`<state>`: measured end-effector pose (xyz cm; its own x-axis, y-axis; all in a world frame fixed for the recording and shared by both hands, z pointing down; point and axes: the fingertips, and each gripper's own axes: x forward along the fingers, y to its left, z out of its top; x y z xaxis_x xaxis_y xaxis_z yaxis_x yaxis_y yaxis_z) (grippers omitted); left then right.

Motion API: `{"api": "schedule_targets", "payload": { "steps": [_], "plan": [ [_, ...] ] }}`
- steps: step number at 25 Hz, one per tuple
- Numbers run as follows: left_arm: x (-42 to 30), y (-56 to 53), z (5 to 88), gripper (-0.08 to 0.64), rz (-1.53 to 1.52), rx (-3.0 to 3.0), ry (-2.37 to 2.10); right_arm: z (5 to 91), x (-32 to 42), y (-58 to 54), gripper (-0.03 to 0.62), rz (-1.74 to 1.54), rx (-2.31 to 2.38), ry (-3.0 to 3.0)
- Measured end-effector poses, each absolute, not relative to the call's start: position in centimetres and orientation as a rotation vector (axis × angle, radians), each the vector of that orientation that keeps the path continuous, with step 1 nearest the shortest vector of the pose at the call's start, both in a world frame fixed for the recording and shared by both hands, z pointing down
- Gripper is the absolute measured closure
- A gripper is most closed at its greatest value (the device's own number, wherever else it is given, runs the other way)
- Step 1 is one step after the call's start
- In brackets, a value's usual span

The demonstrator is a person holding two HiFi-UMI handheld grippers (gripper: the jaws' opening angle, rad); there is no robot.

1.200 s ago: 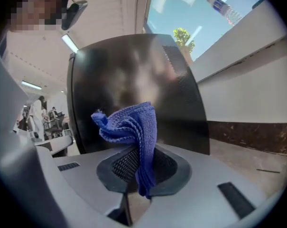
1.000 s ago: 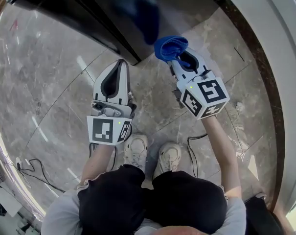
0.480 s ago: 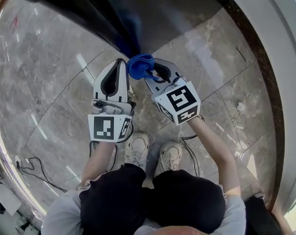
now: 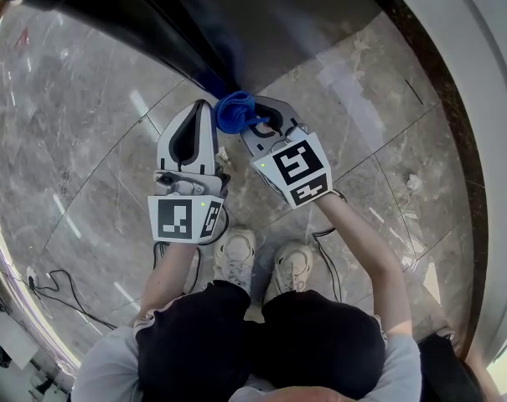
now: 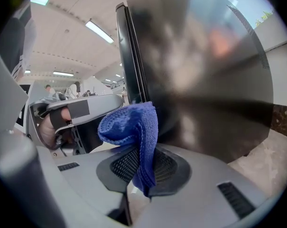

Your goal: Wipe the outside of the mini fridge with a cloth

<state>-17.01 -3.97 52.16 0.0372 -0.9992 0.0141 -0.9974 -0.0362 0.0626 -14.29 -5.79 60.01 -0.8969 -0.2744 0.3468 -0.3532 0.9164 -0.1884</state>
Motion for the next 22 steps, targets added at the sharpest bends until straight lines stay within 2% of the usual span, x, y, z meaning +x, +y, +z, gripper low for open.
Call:
{"api": "schedule_targets", "payload": {
  "steps": [22],
  "plan": [
    [-13.9, -4.7, 54.1, 0.555, -0.026, 2.277, -2.008, 62.2, -5.6, -17.5, 0.52, 0.385, 0.987, -2.606]
  ]
}}
